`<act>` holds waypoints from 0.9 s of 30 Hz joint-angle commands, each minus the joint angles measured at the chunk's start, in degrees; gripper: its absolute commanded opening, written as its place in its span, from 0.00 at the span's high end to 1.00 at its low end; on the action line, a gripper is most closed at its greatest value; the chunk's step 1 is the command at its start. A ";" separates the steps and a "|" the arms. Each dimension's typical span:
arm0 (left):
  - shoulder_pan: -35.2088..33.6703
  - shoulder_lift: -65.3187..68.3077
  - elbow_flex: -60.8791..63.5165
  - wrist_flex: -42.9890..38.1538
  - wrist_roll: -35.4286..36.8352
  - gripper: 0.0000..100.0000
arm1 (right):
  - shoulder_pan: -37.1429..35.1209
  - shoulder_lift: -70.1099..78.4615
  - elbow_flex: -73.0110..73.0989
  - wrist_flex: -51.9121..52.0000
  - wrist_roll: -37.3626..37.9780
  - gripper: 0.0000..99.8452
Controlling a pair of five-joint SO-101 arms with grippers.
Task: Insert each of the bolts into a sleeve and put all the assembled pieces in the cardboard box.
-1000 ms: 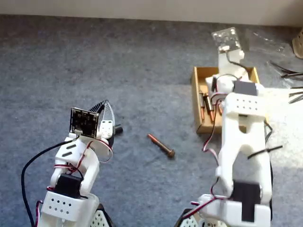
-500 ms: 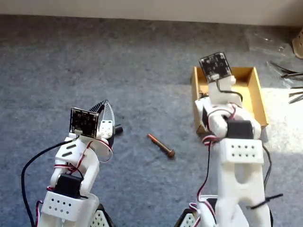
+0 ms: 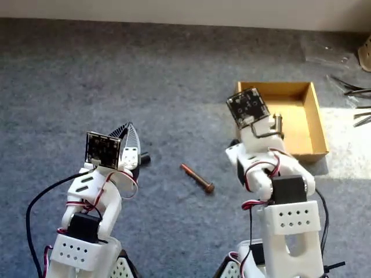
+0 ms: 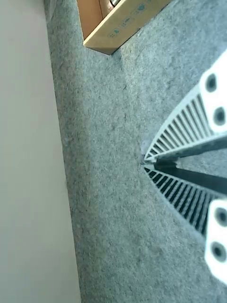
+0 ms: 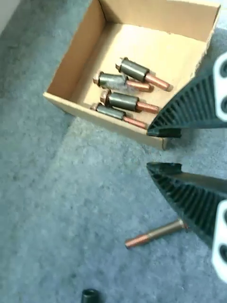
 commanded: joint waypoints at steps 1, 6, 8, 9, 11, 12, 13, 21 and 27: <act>-0.84 -0.66 -0.22 -1.05 -0.26 0.99 | -3.65 -1.10 -4.00 4.00 0.26 0.92; -0.84 -0.66 -0.22 -1.05 -0.26 0.99 | -8.04 -1.10 -5.58 5.67 0.18 0.92; -0.84 -0.66 -0.22 -1.05 -0.26 0.99 | -10.77 -1.10 -5.49 5.41 0.26 0.92; -0.84 -0.66 -0.22 -1.05 -0.26 0.99 | -12.26 -0.84 -4.97 5.67 0.26 0.92; -0.84 -0.66 -0.22 -1.05 -0.26 0.99 | -13.93 -1.10 -3.03 5.14 0.26 0.92; -1.36 -0.66 -0.22 -1.05 -0.26 0.99 | -14.46 -1.10 -2.07 5.14 0.26 0.92; -2.07 -0.66 -0.22 -1.14 -0.26 0.99 | -14.99 -1.10 -1.36 4.97 0.26 0.92; -5.41 -0.66 -0.22 -1.23 -0.18 0.99 | -15.87 -1.10 7.34 -2.68 0.26 0.92; -8.40 -0.66 -0.75 -1.23 -0.18 0.99 | -15.96 -1.10 13.23 -8.04 0.53 0.83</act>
